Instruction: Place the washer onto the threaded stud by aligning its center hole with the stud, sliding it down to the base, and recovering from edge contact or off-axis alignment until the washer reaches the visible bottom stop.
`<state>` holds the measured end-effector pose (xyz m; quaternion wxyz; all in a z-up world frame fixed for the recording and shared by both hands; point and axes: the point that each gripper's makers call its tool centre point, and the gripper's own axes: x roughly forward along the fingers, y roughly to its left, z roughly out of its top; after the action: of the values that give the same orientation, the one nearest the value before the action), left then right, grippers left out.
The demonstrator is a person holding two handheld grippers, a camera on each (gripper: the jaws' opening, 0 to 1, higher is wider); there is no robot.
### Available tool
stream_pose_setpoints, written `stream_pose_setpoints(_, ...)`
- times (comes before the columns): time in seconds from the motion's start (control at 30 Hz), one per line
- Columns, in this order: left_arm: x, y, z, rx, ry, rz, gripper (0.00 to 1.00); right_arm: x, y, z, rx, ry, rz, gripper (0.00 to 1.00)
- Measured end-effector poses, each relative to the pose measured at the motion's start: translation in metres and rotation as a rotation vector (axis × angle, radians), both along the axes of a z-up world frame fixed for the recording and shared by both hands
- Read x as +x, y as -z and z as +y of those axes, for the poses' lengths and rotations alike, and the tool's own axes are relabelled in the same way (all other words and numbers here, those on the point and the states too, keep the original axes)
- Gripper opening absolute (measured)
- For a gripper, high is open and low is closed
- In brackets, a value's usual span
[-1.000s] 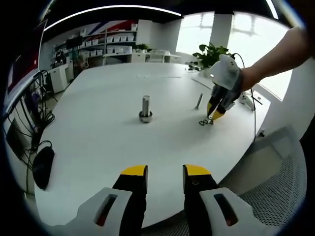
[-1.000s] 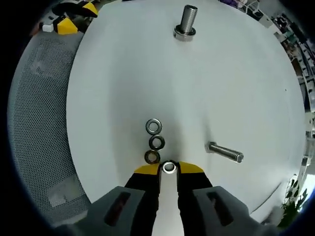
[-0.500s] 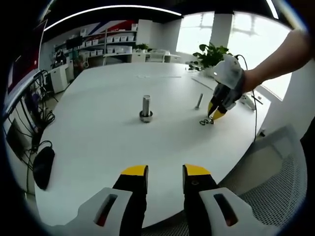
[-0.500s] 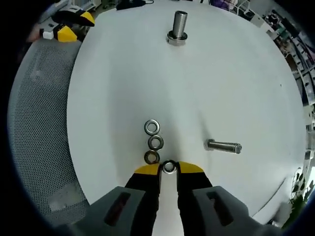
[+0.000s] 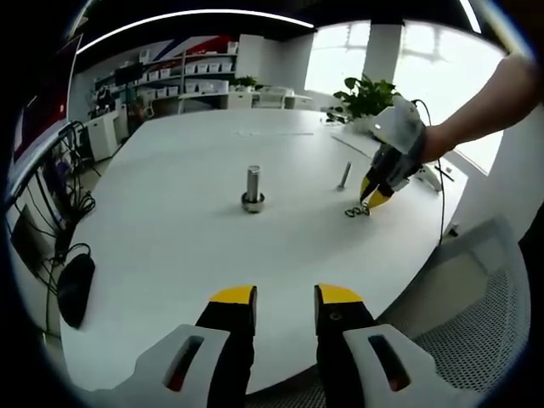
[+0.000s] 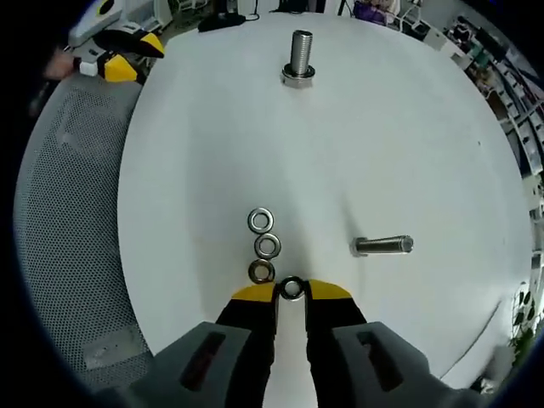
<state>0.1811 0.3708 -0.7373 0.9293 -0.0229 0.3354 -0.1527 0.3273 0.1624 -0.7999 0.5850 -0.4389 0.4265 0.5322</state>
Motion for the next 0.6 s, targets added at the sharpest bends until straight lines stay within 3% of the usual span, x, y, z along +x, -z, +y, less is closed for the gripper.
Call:
stream_pose_setpoints(0.23, -0.0003, 0.0004, -0.0007, -0.003, 0.002, 0.003, 0.26, -0.0012, -0.0007, 0.0003, -0.003, -0.047, -0.038, 0.14)
stream_pose_setpoints(0.6, -0.0006, 0.0016, 0.0005, 0.006, 0.000, 0.008, 0.26, 0.0007, -0.0007, -0.0025, -0.012, -0.068, -0.041, 0.14)
